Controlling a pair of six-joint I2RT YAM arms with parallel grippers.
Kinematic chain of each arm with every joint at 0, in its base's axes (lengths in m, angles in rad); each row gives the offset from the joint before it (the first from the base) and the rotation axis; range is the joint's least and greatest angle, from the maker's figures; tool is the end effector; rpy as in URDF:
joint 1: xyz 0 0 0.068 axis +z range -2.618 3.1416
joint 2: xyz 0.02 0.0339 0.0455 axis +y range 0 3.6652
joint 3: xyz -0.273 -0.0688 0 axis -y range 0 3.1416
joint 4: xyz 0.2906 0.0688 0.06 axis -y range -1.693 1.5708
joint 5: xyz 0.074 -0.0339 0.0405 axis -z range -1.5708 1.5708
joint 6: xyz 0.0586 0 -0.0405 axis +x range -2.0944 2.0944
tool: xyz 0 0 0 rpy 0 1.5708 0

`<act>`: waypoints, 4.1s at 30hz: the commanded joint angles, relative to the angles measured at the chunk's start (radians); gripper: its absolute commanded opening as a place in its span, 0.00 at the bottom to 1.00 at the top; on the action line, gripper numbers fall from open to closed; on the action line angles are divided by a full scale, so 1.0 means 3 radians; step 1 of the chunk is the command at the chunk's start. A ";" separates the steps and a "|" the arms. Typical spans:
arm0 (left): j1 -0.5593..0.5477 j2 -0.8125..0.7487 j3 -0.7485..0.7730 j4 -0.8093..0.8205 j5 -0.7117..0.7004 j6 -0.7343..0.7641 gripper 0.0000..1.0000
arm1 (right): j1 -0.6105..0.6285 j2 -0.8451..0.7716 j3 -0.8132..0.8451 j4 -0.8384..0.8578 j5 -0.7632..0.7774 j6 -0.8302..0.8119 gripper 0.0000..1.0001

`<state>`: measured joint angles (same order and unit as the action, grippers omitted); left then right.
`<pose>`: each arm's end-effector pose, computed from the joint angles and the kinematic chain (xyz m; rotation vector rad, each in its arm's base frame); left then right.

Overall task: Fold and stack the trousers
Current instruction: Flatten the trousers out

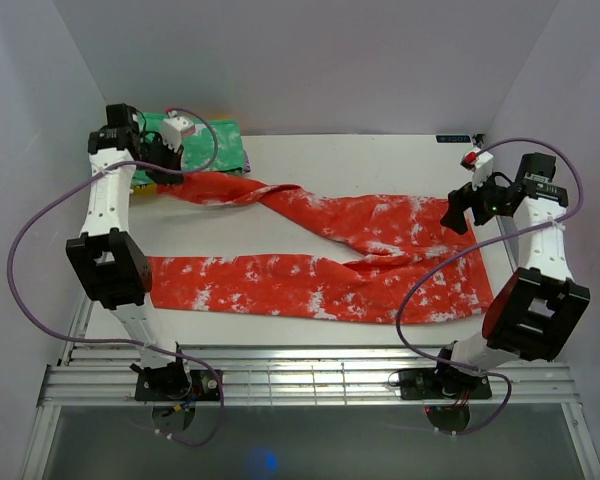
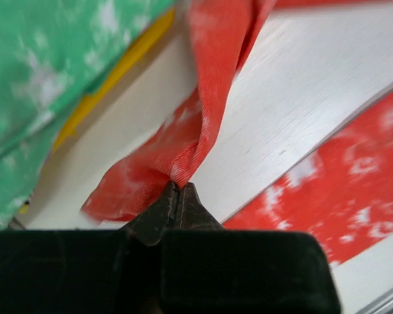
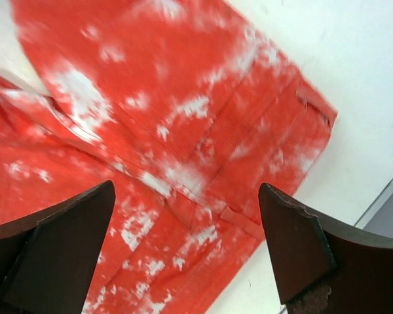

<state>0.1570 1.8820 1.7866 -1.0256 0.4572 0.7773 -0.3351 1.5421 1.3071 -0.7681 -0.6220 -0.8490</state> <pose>0.4521 0.0454 0.2914 0.8999 2.3669 -0.2648 0.3646 -0.0908 0.2745 -0.8028 2.1962 0.2419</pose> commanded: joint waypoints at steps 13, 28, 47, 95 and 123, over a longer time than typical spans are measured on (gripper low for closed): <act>-0.0840 -0.0975 -0.0538 0.1130 0.2649 -0.4062 0.00 | 0.1111 -0.1800 -0.0705 0.1846 -0.0939 0.0692 0.96; -0.1781 -0.1115 -0.0873 0.2698 0.0823 -0.6226 0.00 | 0.2778 -0.2022 -0.1458 0.3337 0.0104 0.1658 0.90; -0.1827 -0.1594 -0.1486 0.3561 0.0705 -0.6497 0.00 | 0.3152 -0.1030 -0.1213 0.3920 0.1393 0.2109 0.77; -0.3043 -0.2418 -0.1359 -0.0202 0.0824 0.4871 0.82 | 0.3040 -0.0779 -0.1028 0.3568 -0.1404 0.2026 0.08; -0.3893 -0.1666 -0.1108 -0.0069 -0.0685 0.3811 0.72 | 0.3198 -0.0487 -0.0875 0.3189 -0.1327 0.2283 0.08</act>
<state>-1.0100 1.3827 1.4315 -1.0412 0.2642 1.9114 0.6155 1.4124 1.0027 0.2211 -1.0401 -0.1577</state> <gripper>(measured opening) 0.717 0.084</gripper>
